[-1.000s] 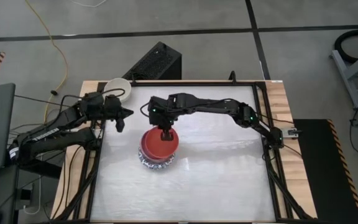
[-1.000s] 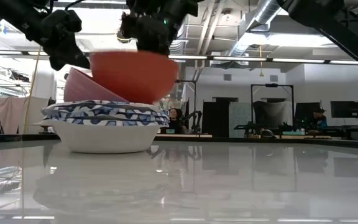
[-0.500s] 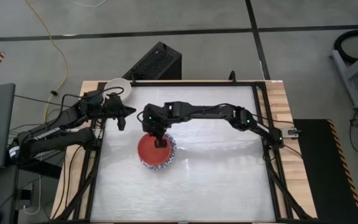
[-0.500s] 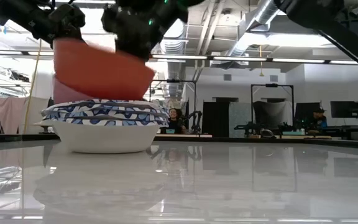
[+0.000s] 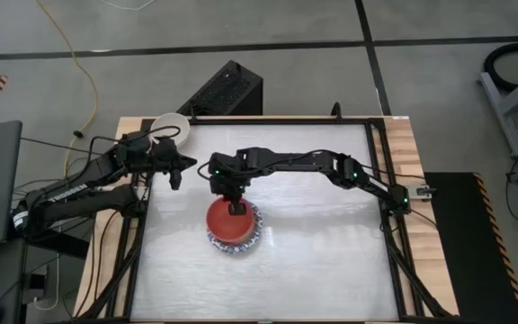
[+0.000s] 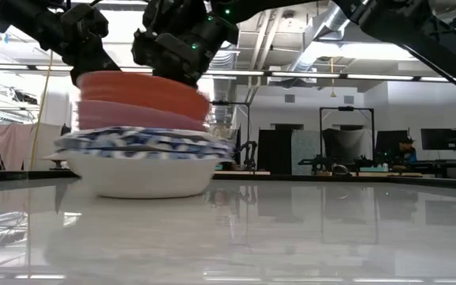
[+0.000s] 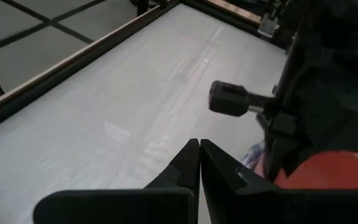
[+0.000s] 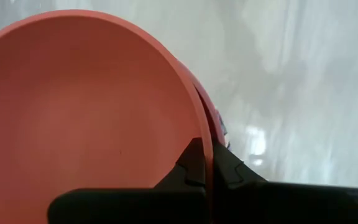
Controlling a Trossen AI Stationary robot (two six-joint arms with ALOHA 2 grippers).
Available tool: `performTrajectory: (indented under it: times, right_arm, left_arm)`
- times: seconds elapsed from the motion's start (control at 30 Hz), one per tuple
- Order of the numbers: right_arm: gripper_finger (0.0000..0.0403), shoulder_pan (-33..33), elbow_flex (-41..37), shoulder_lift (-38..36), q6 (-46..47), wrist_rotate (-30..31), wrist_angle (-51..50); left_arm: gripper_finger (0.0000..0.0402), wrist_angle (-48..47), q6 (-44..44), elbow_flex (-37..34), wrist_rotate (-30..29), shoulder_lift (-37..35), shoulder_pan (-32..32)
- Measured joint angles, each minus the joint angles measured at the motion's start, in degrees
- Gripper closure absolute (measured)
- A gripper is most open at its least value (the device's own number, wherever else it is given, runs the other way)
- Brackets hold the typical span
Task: Nest bowls inside each other by size order
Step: Stack the orange bowl on top of the pink bowl
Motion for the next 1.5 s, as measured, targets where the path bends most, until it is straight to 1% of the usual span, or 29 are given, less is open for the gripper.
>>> performTrajectory:
  times: [0.23, 0.47, 0.6, 0.7, 0.8, 0.87, 1.0, 1.17, 1.27, 1.37, 1.5]
  right_arm:
    - [0.0395, -0.2, 1.2, 0.0, 0.4, -1.8, -8.1]
    - [0.0395, -0.1, 1.2, -0.8, 0.2, -1.2, -9.6]
    - [0.0394, -0.2, 1.2, -0.8, 0.0, -1.0, -10.0]
    - [0.0391, 0.0, 1.2, -0.8, 0.0, 1.5, -10.0]
    - [0.0382, 0.1, 1.2, -0.9, -1.4, 2.2, -9.9]
    - [0.0372, 0.1, 1.2, -0.8, -1.6, 2.5, -9.8]
    - [0.0348, 0.1, 1.2, -0.7, -1.6, 2.8, -10.0]
    - [0.0314, 0.1, 1.2, -1.0, -3.0, 2.8, -10.8]
    - [0.0283, -0.2, 1.2, -1.1, -3.1, 2.8, -11.4]
    - [0.0244, -0.5, 1.2, -1.5, -3.1, 2.9, -13.0]
    - [0.0192, -1.1, 1.2, -2.6, -2.7, 2.8, -13.5]
  left_arm:
    - [0.04, -0.4, 0.0, 0.0, -0.1, 0.0, 0.0]
    - [0.04, -1.0, 1.3, 0.0, -2.2, 1.2, 0.0]
    - [0.04, -1.0, 1.3, 0.0, -2.1, 2.6, 0.0]
    - [0.04, -0.9, 2.8, 0.0, -1.2, 2.6, 0.0]
    - [0.04, -0.8, 4.9, 0.0, -1.5, 2.2, 0.0]
    - [0.04, 0.0, 4.8, 0.0, -1.9, 2.2, 0.0]
    - [0.04, 1.7, 2.0, 0.0, -1.6, 2.2, 0.0]
    - [0.04, 1.6, 2.5, 0.0, -1.6, 2.2, 0.0]
    - [0.04, 1.7, 2.5, 0.0, -1.7, 2.2, 0.0]
    - [0.0397, 2.1, 2.4, 0.1, -1.7, 2.2, 0.0]
    - [0.0377, 2.1, 5.5, 2.1, -1.6, 2.1, 0.0]
